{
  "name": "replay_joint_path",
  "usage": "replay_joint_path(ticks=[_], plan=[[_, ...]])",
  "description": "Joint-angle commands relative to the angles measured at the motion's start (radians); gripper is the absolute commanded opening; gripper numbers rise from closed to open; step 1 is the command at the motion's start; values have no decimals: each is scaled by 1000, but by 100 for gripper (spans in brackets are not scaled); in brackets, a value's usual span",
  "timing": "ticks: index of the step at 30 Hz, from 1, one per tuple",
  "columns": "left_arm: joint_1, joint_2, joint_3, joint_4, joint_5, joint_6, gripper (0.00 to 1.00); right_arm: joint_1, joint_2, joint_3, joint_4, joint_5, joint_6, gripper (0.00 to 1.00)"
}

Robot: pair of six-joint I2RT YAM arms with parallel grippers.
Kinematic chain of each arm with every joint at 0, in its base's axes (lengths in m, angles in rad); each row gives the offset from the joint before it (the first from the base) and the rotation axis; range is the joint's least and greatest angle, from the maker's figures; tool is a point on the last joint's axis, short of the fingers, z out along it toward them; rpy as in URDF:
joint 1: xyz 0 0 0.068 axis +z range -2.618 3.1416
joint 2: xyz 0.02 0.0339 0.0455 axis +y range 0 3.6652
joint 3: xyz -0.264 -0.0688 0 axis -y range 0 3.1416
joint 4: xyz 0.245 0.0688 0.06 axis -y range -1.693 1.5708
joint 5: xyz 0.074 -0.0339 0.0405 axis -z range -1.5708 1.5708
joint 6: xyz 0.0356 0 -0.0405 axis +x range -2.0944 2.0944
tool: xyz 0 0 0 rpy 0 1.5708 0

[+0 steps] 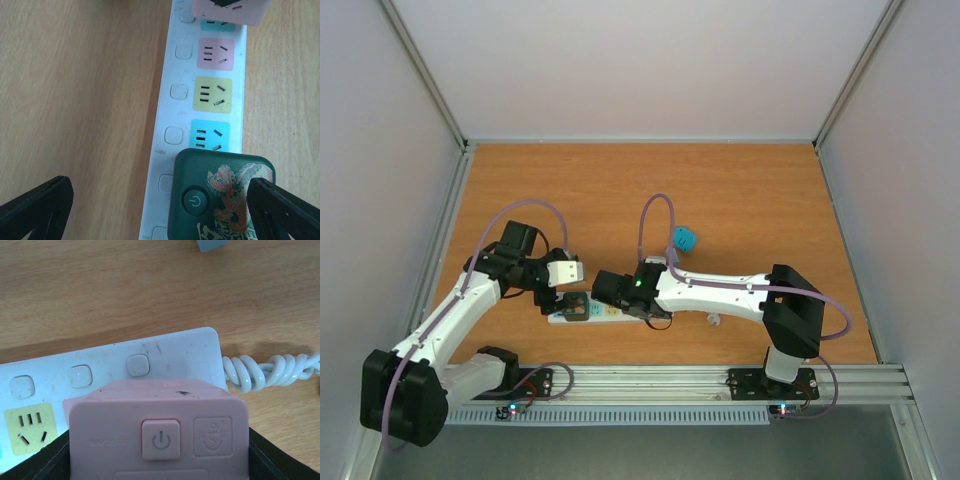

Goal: Insert the plug

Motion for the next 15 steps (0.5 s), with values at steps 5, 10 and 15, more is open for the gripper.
replay_joint_path(ticks=[5, 10, 15], plan=[[7, 15, 2, 5, -9, 24, 95, 4, 44, -45, -63, -30, 9, 1], [8, 16, 3, 4, -11, 28, 95, 4, 54, -32, -17, -52, -13, 1], [7, 14, 4, 1, -14, 33, 94, 4, 56, -35, 9, -66, -21, 1]])
